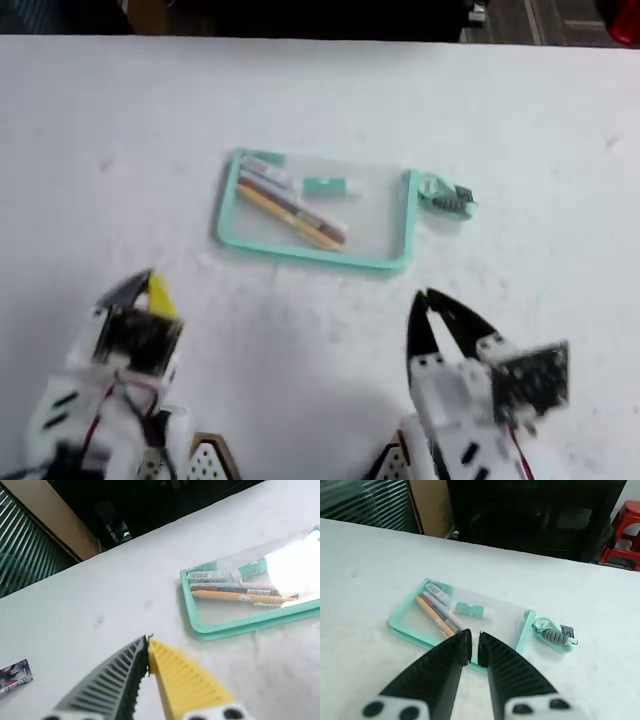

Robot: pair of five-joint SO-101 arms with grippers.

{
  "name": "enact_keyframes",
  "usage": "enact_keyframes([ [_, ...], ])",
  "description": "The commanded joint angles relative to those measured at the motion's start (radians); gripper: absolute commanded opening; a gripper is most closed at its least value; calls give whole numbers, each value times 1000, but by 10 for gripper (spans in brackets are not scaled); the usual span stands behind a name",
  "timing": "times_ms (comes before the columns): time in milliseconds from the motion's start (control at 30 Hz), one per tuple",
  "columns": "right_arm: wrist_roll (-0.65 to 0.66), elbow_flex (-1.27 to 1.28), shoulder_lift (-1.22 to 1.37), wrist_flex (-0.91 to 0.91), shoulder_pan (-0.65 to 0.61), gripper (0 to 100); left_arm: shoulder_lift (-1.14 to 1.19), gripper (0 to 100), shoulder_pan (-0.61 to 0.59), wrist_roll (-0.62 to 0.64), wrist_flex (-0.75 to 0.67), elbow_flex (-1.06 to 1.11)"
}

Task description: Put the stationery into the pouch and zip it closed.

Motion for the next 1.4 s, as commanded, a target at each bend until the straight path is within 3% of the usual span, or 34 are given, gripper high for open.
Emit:
enact_keyframes([
  [0, 9, 100, -7, -105, -7, 25, 5, 24, 2, -8, -258, 195],
  [200, 8, 307, -7, -217, 10, 25, 5, 24, 2, -8, -427, 417],
  [367, 5, 485, -7, -398, 179, 25, 5, 24, 2, -6, -511, 560],
  [500, 5, 671, -7, -587, 297, 25, 5, 24, 2, -6, -535, 646],
  [633, 6, 862, -2, -748, 320, 25, 5, 24, 1, -6, -514, 666],
  [833, 5, 855, 4, -679, 317, 25, 5, 24, -31, -6, -494, 666],
  [1133, 11, 855, 10, -447, 306, 25, 5, 24, -24, -3, -322, 666],
  [1367, 11, 855, 4, -269, 219, 25, 5, 24, -24, 252, -227, 666],
])
